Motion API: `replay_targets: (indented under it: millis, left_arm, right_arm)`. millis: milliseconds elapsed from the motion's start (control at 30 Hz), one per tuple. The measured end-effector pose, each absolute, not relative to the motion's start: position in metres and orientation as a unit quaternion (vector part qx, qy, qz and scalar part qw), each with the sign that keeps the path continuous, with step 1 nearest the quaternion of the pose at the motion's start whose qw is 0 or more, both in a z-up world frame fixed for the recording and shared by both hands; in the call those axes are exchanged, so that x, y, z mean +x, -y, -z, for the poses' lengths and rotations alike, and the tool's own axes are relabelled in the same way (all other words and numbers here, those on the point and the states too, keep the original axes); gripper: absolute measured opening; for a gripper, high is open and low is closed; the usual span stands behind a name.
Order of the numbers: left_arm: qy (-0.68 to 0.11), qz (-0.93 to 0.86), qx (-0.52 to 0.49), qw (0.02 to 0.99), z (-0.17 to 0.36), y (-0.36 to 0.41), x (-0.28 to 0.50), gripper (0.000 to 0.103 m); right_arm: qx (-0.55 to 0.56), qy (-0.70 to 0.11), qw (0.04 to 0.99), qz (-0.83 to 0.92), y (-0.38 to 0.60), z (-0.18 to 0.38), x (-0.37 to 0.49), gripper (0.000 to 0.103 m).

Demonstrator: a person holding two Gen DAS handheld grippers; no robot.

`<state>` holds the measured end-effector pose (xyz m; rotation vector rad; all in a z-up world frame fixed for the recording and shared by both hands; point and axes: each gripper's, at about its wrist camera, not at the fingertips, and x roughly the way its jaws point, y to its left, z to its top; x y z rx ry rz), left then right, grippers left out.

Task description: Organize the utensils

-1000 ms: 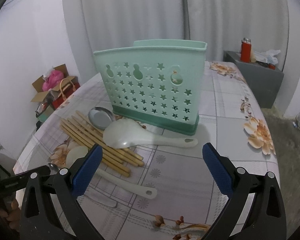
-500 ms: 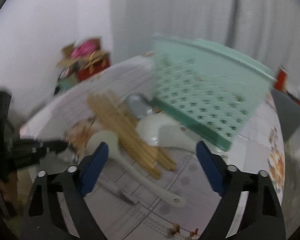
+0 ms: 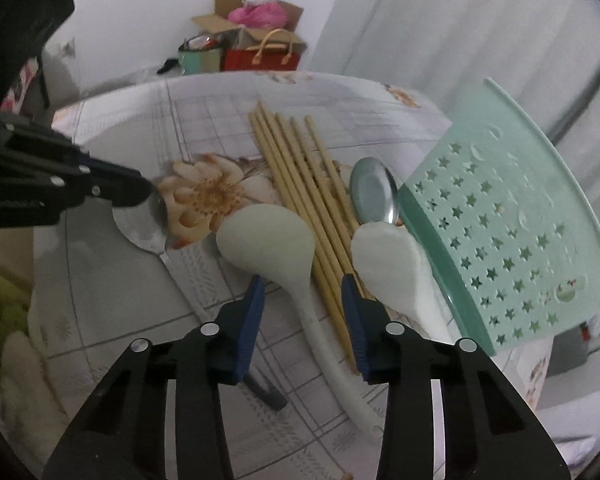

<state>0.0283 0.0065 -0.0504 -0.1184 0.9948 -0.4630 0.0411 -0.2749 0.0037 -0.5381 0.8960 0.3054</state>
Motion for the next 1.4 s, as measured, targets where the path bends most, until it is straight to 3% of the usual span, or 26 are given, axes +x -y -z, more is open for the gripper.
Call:
replay_targets:
  millis: [133, 300, 567, 1400]
  left_arm:
    - [-0.469, 0.216, -0.047, 0.855, 0.049, -0.005, 0.027, 0.008]
    - [-0.466, 0.212, -0.036, 0.858, 0.049, -0.004, 0.027, 0.008]
    - [-0.461, 0.204, -0.02, 0.863, 0.049, -0.002, 0.025, 0.008]
    - [-0.439, 0.209, -0.03, 0.873, 0.041, -0.007, 0.024, 0.006]
  right_arm:
    - [-0.296, -0.417, 0.848, -0.136, 0.266, 0.004, 0.044, 0.028]
    - [-0.321, -0.408, 0.846, -0.123, 0.259, 0.011, 0.041, 0.012]
    - [-0.304, -0.407, 0.855, -0.109, 0.263, 0.01, 0.046, 0.003]
    - [-0.108, -0.446, 0.88, -0.124, 0.312, -0.021, 0.064, 0.002]
